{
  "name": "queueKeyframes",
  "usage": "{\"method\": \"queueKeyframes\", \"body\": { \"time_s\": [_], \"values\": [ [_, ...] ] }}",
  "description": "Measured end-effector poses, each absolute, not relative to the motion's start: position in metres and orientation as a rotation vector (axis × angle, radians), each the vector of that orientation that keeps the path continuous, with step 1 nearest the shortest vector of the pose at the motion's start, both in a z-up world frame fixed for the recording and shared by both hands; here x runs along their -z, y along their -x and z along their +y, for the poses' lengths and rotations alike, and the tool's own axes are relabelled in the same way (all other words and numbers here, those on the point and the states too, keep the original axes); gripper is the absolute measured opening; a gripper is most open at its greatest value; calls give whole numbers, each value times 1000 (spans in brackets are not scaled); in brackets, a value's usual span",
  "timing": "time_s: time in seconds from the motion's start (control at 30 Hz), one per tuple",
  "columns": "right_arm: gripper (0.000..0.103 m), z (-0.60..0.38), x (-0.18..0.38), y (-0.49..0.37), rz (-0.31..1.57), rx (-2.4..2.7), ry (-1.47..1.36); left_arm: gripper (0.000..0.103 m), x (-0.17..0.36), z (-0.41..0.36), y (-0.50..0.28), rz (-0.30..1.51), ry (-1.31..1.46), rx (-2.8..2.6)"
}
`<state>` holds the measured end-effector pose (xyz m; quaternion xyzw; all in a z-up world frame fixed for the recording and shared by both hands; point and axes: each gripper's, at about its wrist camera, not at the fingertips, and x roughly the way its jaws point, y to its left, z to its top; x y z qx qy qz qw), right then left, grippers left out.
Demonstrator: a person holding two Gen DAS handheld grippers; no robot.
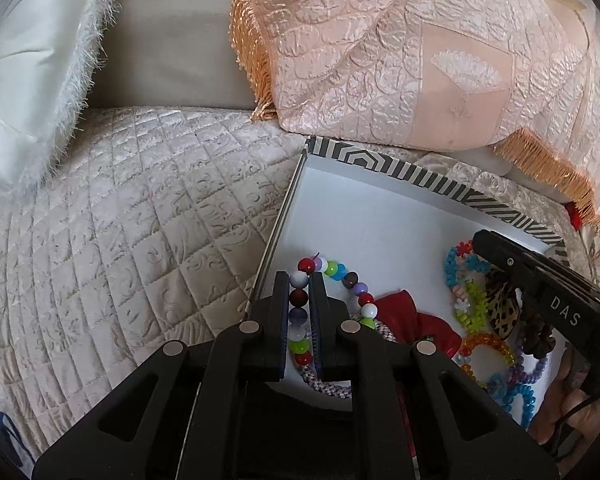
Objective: Organize jewelry
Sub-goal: 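Carry both bead bracelets over the striped tray, then open both tools to drop the bracelets into the tray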
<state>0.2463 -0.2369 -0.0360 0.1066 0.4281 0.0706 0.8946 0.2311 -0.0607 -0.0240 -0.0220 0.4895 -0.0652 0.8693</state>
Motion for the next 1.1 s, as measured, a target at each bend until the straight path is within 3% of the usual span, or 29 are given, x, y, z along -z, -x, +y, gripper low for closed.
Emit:
{"method": "queueKeyframes", "body": {
  "time_s": [0.1, 0.13, 0.17, 0.2, 0.23, 0.3, 0.43, 1.1],
  "values": [
    [13, -235, 39, -242, 901, -137, -181, 10, 23, -62, -229, 1016, 30, 123],
    [17, -235, 40, -241, 904, -138, -175, 10, 22, -63, -228, 1014, 20, 116],
    [33, -234, 41, -239, 906, -136, -171, 13, 22, -63, -227, 1014, 11, 110],
    [41, -233, 41, -236, 903, -136, -170, 23, 21, -64, -226, 1014, 1, 106],
    [47, -233, 41, -233, 897, -142, -172, 26, 20, -65, -225, 1014, 7, 119],
    [47, -232, 39, -227, 892, -145, -169, 40, 18, -67, -222, 1014, 11, 133],
    [47, -234, 30, -212, 870, -141, -171, 54, 6, -74, -210, 970, -19, 117],
    [47, -242, 11, -132, 824, -50, -151, 55, -16, -73, -152, 912, -16, 101]
  ]
}}
